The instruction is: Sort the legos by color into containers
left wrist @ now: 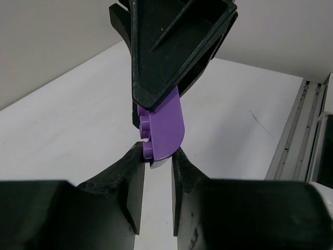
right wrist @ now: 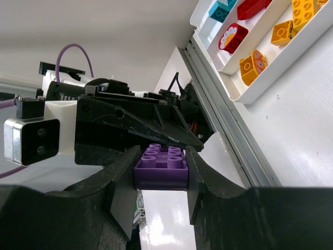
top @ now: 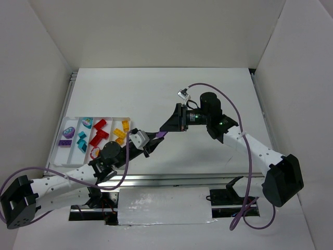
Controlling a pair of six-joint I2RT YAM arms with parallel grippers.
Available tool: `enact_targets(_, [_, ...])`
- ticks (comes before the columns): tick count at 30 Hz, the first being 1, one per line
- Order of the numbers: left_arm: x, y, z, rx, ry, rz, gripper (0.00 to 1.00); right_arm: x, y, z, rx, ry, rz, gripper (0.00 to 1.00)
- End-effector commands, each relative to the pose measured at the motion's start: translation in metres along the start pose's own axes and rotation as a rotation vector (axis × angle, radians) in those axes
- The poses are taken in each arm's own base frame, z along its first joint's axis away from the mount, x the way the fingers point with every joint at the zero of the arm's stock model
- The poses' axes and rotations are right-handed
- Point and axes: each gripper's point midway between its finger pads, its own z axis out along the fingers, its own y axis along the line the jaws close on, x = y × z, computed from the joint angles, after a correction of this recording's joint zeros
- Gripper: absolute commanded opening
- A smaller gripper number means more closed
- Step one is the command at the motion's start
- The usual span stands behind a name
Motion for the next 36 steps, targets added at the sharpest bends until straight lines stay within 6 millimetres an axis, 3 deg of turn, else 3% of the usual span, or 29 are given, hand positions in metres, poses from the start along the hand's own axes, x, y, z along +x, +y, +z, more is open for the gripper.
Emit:
enact_targets(1, [-0.05,-0.006,0.01,0.033,-0.141,0.013,0.23,-0.003,-0.001,0.004,0.012,-0.011,-0.044,0.0])
enact_targets(3, [-0.052,-0.007,0.01,0.037,-0.14,-0.02,0.27,0.0,-0.004,0.007,0.015,0.001,-0.042,0.0])
enact_targets(5, [-0.053,-0.008,0.01,0.04,-0.143,-0.023,0.4,0.003,-0.004,0.01,0.008,0.016,-0.037,0.0])
enact_targets(7, [-0.051,-0.009,0.011,0.05,-0.136,-0.021,0.37,0.004,-0.003,0.012,0.007,0.024,-0.041,0.0])
enact_targets(9, [-0.052,-0.01,0.012,0.056,-0.134,-0.024,0.4,0.002,-0.004,0.014,0.012,0.016,-0.036,0.0])
enact_targets(10, [-0.052,-0.01,0.012,0.052,-0.126,-0.026,0.53,0.003,-0.006,0.014,0.016,0.015,-0.034,0.0])
enact_targets(11, [-0.052,-0.01,0.012,0.051,-0.126,-0.029,0.58,0.001,-0.007,0.014,0.025,0.005,-0.037,0.0])
enact_targets(15, [-0.052,-0.009,0.011,0.045,-0.131,-0.031,0.57,-0.001,-0.012,0.015,0.055,-0.005,-0.041,0.0])
enact_targets(18, [-0.056,-0.01,0.009,0.053,-0.141,-0.027,0.46,0.0,-0.014,0.017,0.067,-0.003,-0.043,0.0])
enact_targets(19, [-0.054,-0.01,0.01,0.054,-0.133,-0.027,0.32,0.001,-0.014,0.018,0.064,0.0,-0.044,0.0])
enact_targets(20, [-0.054,-0.009,0.01,0.048,-0.13,-0.029,0.25,0.0,-0.014,0.018,0.067,-0.003,-0.047,0.0])
enact_targets(24, [-0.058,-0.009,0.01,0.046,-0.14,-0.034,0.17,0.0,-0.021,0.021,0.11,-0.001,-0.051,0.0])
enact_targets(28, [-0.06,-0.005,0.011,0.026,-0.138,-0.038,0.0,0.002,-0.027,0.025,0.134,0.007,-0.05,0.0])
enact_targets(30, [-0.055,-0.005,0.014,0.028,-0.114,-0.039,0.0,0.003,-0.029,0.026,0.133,0.013,-0.054,0.0])
enact_targets(31, [-0.055,-0.004,0.016,0.022,-0.108,-0.038,0.0,0.005,-0.028,0.027,0.118,0.025,-0.051,0.04])
enact_targets(32, [-0.053,0.0,0.016,-0.004,-0.101,-0.039,0.0,0.007,-0.026,0.027,0.1,0.034,-0.052,0.15])
enact_targets(33, [-0.051,0.0,0.017,-0.004,-0.093,-0.039,0.0,0.009,-0.025,0.028,0.082,0.044,-0.049,0.38])
enact_targets(34, [-0.047,0.0,0.017,-0.003,-0.089,-0.039,0.0,0.008,-0.021,0.03,0.057,0.041,-0.057,0.89])
enact_targets(35, [-0.047,0.001,0.017,-0.008,-0.09,-0.042,0.0,0.008,-0.016,0.031,0.025,0.042,-0.057,0.98])
enact_targets(36, [-0.045,0.004,0.016,-0.027,-0.086,-0.046,0.0,0.009,-0.016,0.031,0.017,0.045,-0.052,0.99])
